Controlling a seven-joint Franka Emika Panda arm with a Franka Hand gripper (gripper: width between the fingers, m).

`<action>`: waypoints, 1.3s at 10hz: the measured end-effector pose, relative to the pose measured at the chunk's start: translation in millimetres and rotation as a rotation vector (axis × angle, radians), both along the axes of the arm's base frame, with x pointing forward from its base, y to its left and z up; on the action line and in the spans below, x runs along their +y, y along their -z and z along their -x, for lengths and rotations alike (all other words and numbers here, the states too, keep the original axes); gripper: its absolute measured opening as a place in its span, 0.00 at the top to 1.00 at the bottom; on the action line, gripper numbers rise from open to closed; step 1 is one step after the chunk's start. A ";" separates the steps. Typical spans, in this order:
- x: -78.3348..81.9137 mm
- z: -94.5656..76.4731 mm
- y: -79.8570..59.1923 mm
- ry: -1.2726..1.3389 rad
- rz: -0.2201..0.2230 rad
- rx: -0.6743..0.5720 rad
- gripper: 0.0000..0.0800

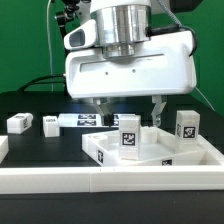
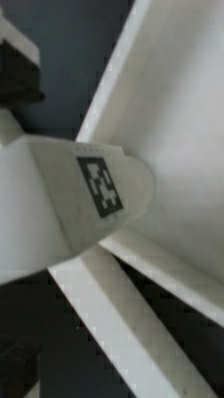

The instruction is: Assemble square table

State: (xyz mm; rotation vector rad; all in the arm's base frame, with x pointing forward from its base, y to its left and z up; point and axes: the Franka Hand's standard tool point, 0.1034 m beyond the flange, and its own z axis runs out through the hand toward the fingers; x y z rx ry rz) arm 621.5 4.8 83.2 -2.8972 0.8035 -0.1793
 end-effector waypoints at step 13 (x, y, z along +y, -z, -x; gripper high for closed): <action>-3.1 0.2 0.0 -0.427 0.102 -0.020 0.64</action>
Offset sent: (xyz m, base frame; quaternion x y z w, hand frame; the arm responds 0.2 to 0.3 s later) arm 0.0045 -0.0029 0.0024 -0.0262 0.0016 -0.1772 0.9838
